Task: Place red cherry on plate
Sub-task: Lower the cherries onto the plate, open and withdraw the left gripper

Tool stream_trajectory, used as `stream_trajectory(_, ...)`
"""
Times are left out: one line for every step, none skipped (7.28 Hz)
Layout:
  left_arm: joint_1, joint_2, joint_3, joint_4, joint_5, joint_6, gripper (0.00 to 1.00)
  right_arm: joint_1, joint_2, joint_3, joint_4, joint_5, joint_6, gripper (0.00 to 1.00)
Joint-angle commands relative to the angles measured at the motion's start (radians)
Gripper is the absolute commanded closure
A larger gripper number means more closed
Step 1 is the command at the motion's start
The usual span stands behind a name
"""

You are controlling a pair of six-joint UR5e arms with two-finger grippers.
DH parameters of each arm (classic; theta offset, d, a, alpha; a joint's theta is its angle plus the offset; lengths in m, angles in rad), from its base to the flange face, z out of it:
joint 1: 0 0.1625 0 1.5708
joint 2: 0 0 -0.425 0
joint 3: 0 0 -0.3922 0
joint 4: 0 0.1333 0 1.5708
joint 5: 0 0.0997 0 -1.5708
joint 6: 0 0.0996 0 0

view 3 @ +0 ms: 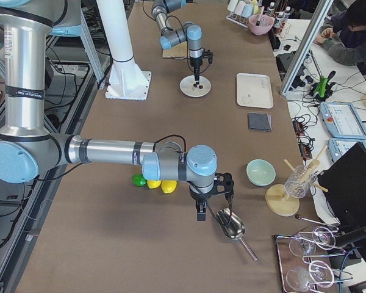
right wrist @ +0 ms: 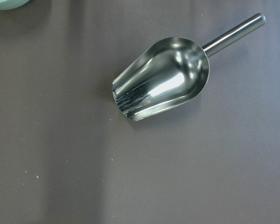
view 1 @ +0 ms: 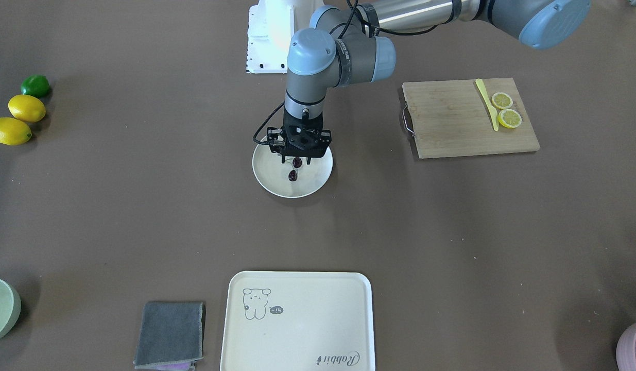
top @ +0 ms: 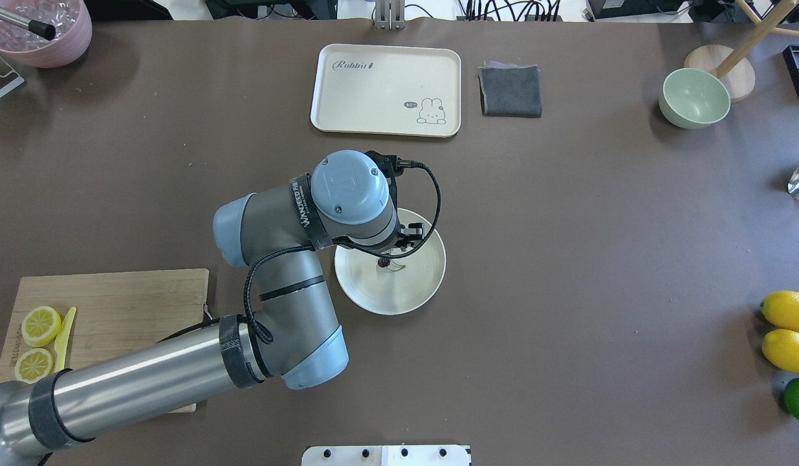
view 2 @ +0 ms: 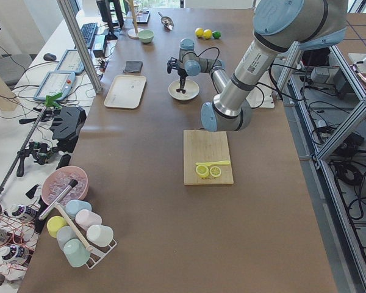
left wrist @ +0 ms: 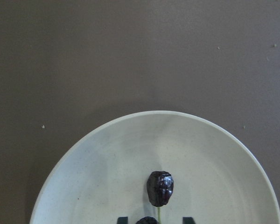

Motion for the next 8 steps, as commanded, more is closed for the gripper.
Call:
stream_trajectory(-0.087,0.088,-0.206,0.157,-0.056,0.101,0.02,0.000,-0.017,0.000,-0.001,0.016,0.002,0.00)
stream_trajectory(-0.179,0.133,-0.342,0.329,-0.106,0.249,0.02,0.000,-0.020,0.001,-0.001,0.014,0.008,0.00)
stream_trajectory(-0.292,0.167,-0.425,0.462,-0.169,0.383,0.02,0.000,-0.020,0.001,-0.003,0.013,0.014,0.00)
stream_trajectory(-0.438,0.188,-0.464,0.577,-0.232,0.562,0.02,0.000,-0.020,0.001,-0.003,0.013,0.014,0.00)
stream_trajectory(-0.582,0.237,-0.481,0.653,-0.275,0.791,0.02,0.000,-0.020,0.001,0.000,0.011,0.014,0.00)
stream_trajectory(-0.724,0.318,-0.465,0.662,-0.315,1.020,0.02,0.000,-0.018,0.001,0.000,0.011,0.014,0.00)
stream_trajectory(-0.867,0.406,-0.419,0.653,-0.394,1.255,0.02,0.000,-0.018,0.001,0.000,0.013,0.014,0.00)
stream_trajectory(-0.982,0.452,-0.341,0.647,-0.479,1.425,0.02,-0.001,-0.018,0.000,0.000,0.011,0.014,0.00)
